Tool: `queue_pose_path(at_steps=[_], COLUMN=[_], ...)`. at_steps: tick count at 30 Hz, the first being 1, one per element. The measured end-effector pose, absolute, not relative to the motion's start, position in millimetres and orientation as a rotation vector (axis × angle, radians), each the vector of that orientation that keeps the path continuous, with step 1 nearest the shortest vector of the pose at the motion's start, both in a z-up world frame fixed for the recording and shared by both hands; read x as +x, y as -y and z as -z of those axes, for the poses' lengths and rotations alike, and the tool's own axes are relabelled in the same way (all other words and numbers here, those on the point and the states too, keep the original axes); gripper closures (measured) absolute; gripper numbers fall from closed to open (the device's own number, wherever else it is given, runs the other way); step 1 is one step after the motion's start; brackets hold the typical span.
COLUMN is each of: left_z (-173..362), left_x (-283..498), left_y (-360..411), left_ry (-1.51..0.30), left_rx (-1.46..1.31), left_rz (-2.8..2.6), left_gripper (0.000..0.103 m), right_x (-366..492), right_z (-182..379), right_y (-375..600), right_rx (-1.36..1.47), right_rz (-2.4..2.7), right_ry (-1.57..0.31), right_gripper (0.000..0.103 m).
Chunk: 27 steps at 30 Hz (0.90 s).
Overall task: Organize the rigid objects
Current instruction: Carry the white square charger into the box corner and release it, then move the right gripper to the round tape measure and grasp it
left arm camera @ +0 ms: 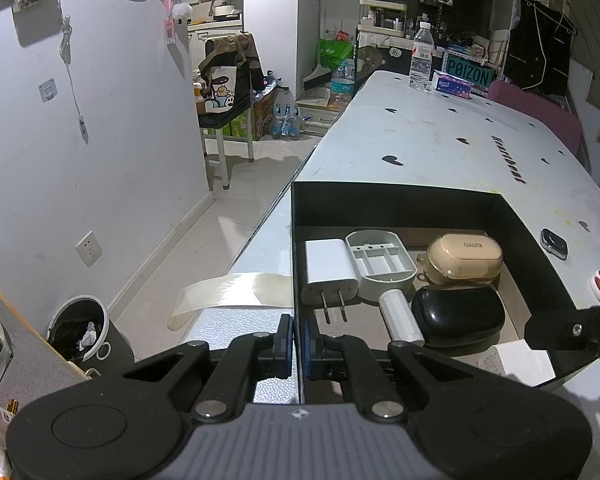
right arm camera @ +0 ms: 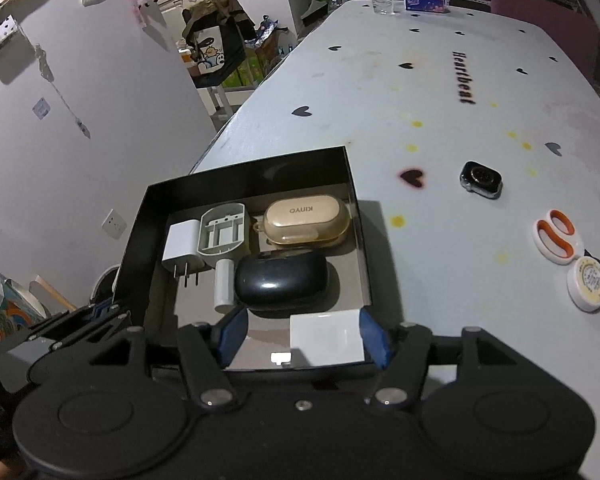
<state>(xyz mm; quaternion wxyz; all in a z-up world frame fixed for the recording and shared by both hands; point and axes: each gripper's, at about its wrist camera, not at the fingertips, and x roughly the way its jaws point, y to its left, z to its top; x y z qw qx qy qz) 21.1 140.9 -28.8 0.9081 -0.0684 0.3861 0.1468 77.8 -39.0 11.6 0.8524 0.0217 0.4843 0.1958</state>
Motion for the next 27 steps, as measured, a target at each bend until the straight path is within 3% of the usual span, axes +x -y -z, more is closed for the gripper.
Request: queue_pose_path(at_steps=[17, 23, 27], left_z=[28, 28, 28], left_x=[21, 21, 21], left_y=[-141, -141, -141], left_ry=[-0.797, -0.797, -0.797], left_rx=[-0.141, -0.14, -0.142], left_rz=[-0.303, -0.303, -0.303], left_gripper=[0.098, 0.098, 0.098], right_x=[76, 94, 112], right_z=[-39, -49, -45], right_y=[58, 95, 123], right_rx=[0.036, 0.066, 0.105], right_rz=[-0.427, -0.305, -0.223], right_ry=[-0.884, -0.805, -0.808], right_gripper=[0.035, 0.024, 0.008])
